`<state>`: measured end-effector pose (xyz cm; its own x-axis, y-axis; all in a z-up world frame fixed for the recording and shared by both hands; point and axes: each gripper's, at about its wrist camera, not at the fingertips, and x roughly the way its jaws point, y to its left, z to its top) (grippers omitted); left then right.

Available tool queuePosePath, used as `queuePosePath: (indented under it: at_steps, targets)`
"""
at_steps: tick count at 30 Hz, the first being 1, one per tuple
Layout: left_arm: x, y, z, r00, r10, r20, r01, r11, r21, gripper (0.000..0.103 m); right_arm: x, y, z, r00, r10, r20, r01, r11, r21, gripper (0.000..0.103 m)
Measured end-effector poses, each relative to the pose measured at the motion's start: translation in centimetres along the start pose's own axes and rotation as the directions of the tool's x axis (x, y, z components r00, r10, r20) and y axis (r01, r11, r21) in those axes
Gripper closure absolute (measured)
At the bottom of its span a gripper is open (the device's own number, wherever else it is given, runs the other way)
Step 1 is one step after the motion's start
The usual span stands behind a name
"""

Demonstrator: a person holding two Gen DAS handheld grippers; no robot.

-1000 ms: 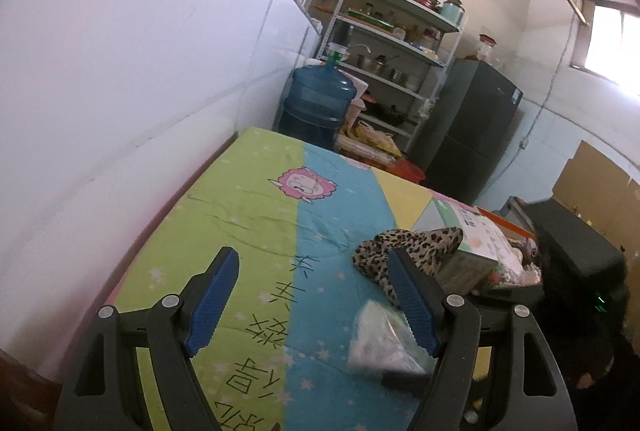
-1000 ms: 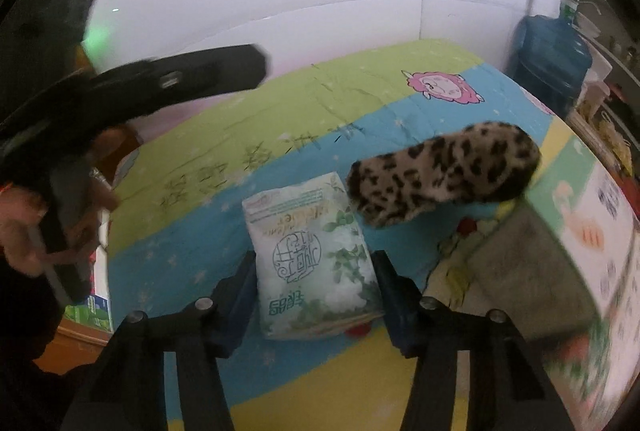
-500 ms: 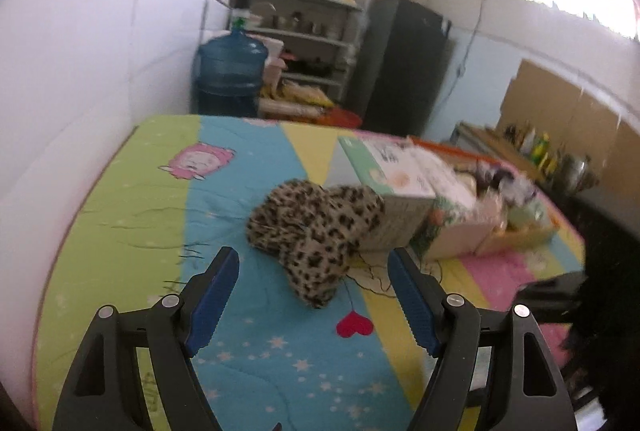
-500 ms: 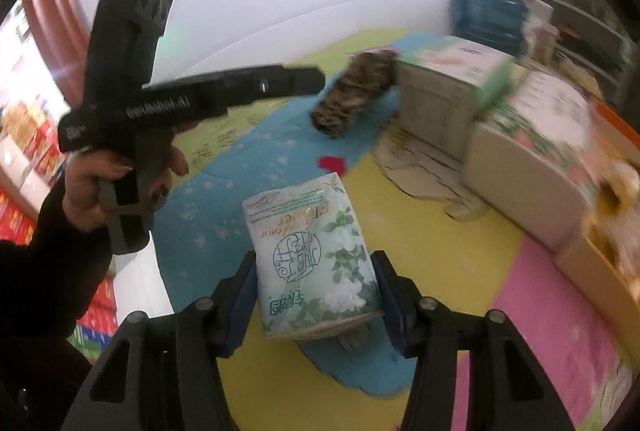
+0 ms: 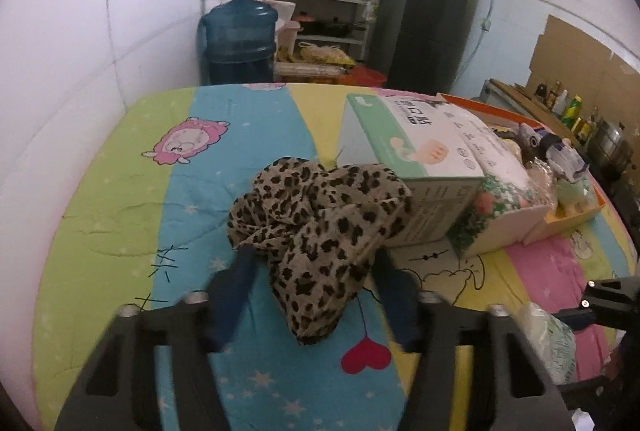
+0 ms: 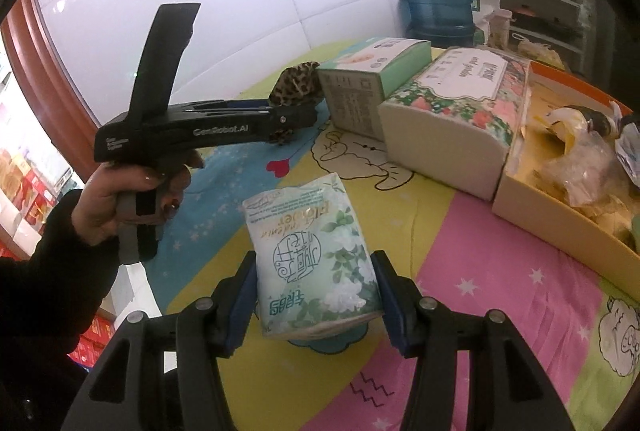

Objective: Organize soft objects
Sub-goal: 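Grasp the white tissue pack with the right gripper while the left gripper grasps the leopard scrunchie, then carry the tissue pack and leopard scrunchie with both grippers over the box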

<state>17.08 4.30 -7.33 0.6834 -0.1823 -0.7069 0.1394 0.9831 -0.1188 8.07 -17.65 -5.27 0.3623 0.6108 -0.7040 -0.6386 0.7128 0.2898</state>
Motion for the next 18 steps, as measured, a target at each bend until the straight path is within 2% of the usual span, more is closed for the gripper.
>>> queuePosePath:
  at_steps: [2, 4, 5, 6, 13, 18]
  targets:
    - [0.0, 0.4, 0.0, 1.0, -0.014, -0.002, 0.014, 1.0, -0.016, 0.073, 0.0, -0.2, 0.0, 1.0, 0.002, 0.005, -0.002, 1.0, 0.005, 0.048]
    - [0.0, 0.7, -0.1, 0.999, -0.034, 0.0, 0.034, 0.999, -0.033, 0.076, -0.2, -0.2, -0.3, 1.0, 0.001, 0.009, -0.001, 1.0, 0.01, 0.048]
    - [-0.1, 0.8, -0.1, 0.999, -0.04, 0.004, 0.04, 0.998, -0.039, 0.084, -0.3, -0.3, -0.3, 1.0, 0.003, 0.012, -0.003, 1.0, 0.013, 0.048]
    - [-0.3, 0.9, -0.2, 0.999, -0.043, 0.011, 0.044, 0.998, -0.046, 0.086, -0.3, -0.4, -0.4, 1.0, 0.004, 0.015, -0.004, 1.0, 0.017, 0.048]
    - [-1.9, 0.8, -1.1, 0.998, -0.054, 0.045, 0.057, 0.996, -0.074, 0.087, -0.8, -0.6, -0.3, 0.999, 0.009, 0.035, -0.01, 0.999, 0.033, 0.048]
    - [-4.5, 0.6, -1.8, 0.993, -0.046, 0.105, 0.056, 0.994, -0.094, 0.087, -1.0, -0.5, -0.3, 0.999, 0.006, 0.047, -0.008, 0.999, 0.038, 0.048]
